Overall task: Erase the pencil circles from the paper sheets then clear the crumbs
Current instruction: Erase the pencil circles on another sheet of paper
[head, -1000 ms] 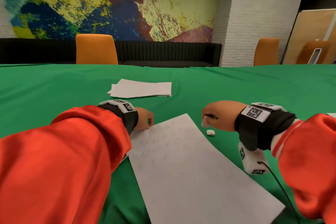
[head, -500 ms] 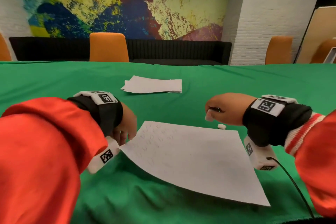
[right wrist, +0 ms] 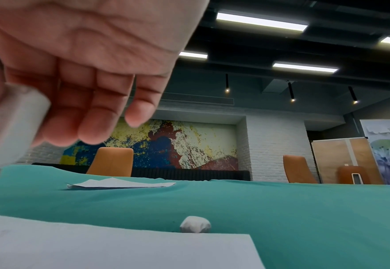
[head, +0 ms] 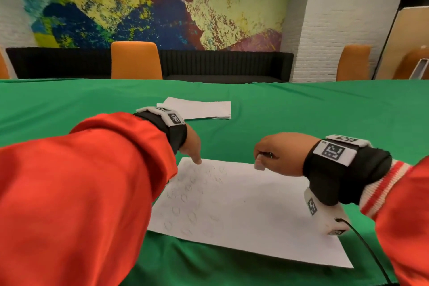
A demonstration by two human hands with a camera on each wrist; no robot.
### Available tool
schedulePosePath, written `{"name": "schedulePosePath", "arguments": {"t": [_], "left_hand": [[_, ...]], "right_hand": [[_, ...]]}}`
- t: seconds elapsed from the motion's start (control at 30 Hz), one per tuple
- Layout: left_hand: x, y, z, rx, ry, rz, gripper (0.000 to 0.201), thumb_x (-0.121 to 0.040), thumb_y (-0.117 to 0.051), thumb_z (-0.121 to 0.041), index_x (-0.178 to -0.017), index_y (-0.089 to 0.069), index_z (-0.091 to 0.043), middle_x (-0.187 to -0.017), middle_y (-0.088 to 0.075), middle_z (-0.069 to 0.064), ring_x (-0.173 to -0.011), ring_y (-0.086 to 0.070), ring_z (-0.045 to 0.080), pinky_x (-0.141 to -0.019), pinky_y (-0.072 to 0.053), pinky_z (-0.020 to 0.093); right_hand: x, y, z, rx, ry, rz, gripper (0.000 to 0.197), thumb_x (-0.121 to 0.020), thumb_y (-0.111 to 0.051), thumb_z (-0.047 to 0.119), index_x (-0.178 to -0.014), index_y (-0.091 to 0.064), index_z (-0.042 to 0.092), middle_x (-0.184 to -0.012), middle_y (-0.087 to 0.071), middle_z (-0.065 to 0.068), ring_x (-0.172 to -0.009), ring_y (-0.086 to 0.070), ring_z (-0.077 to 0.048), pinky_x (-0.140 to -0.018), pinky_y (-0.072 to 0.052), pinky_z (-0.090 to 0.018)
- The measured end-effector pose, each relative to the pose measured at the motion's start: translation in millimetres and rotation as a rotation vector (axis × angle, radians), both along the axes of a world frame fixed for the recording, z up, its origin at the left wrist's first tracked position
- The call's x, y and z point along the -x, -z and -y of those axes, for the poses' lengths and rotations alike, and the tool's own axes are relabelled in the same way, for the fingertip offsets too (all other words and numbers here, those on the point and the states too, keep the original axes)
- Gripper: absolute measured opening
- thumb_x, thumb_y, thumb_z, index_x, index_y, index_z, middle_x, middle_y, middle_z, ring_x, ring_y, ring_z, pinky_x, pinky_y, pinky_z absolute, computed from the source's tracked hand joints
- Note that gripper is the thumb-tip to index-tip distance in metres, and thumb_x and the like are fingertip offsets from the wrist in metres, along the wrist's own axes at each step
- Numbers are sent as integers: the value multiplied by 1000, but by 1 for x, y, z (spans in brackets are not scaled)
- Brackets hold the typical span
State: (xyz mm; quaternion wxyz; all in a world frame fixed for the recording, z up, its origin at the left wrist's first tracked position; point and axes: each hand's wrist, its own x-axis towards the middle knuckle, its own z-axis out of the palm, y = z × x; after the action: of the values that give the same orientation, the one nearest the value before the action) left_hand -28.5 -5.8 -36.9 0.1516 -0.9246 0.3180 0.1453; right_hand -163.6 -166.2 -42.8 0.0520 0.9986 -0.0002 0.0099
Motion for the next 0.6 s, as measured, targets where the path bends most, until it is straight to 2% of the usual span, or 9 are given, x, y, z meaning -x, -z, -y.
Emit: {"name": "schedulePosePath", "arguments": {"t": [0.03, 0.1, 0.13, 0.2, 0.27, 0.33, 0.4, 0.47, 0.6], "left_hand": [[-4, 5, 5, -35, 30, 23, 56, -97, -48, -39, -141, -40, -6, -143, -45, 10, -117, -49, 24, -94, -38, 22], [-12, 16, 15, -97, 44, 29, 58, -96, -50, -39, -142, -40, -5, -143, -45, 11, -123, -47, 25, -100, -35, 29], [-16, 20, 17, -111, 41, 18, 58, -95, -52, -38, -141, -40, -5, -143, -45, 11, -115, -49, 24, -96, -36, 29], [-22, 24, 21, -111, 26, -5, 59, -92, -59, -35, -140, -41, -6, -136, -50, 9, -97, -45, 18, -81, -37, 26], [-26, 24, 21, -106, 16, -2, 60, -89, -63, -36, -138, -44, -8, -117, -53, 3, -92, -43, 18, -73, -33, 22], [-27, 22, 18, -114, 13, 12, 60, -87, -66, -38, -135, -47, -8, -108, -50, 2, -89, -43, 19, -63, -34, 22], [-28, 21, 14, -133, 9, 17, 49, -86, -66, -40, -123, -51, -12, -105, -54, 4, -79, -45, 17, -50, -31, 21], [-29, 22, 7, -140, 5, 8, 38, -86, -66, -41, -111, -47, -20, -95, -52, 2, -66, -43, 13, -47, -28, 17], [-32, 24, -12, -171, 21, 21, 26, -93, -55, -40, -102, -50, -16, -91, -52, 1, -81, -44, 17, -49, -28, 16]], "right_hand": [[0, -1, 1, -9, -1, 5, 21, -94, -40, 25, -98, -61, 24, -75, -47, 20, -82, -52, -13, -70, -43, -27], [1, 0, 4, -27, -5, 0, 21, -94, -41, 25, -98, -61, 24, -81, -51, 18, -83, -52, -13, -72, -44, -28], [1, 2, 5, -30, -3, -9, 20, -94, -42, 27, -98, -61, 24, -86, -53, 16, -83, -52, -13, -71, -44, -28], [2, 5, 9, -30, 5, -35, 19, -94, -43, 31, -99, -61, 25, -93, -56, 13, -84, -51, -13, -71, -42, -27], [1, 8, 13, -40, 15, -57, 19, -94, -44, 32, -99, -61, 25, -98, -59, 11, -87, -52, -14, -72, -43, -27], [-2, 9, 14, -52, 23, -68, 19, -94, -44, 32, -99, -61, 26, -97, -58, 12, -87, -53, -13, -71, -42, -26], [-7, 9, 11, -62, 23, -64, 19, -94, -44, 32, -99, -61, 26, -92, -56, 14, -85, -51, -12, -69, -40, -25], [-12, 7, 5, -69, 9, -49, 18, -94, -44, 31, -98, -61, 27, -90, -54, 15, -84, -50, -11, -68, -39, -25], [-14, 4, -11, -76, -39, -27, 21, -94, -42, 26, -100, -63, 27, -88, -52, 17, -83, -50, -10, -70, -41, -25]]}}
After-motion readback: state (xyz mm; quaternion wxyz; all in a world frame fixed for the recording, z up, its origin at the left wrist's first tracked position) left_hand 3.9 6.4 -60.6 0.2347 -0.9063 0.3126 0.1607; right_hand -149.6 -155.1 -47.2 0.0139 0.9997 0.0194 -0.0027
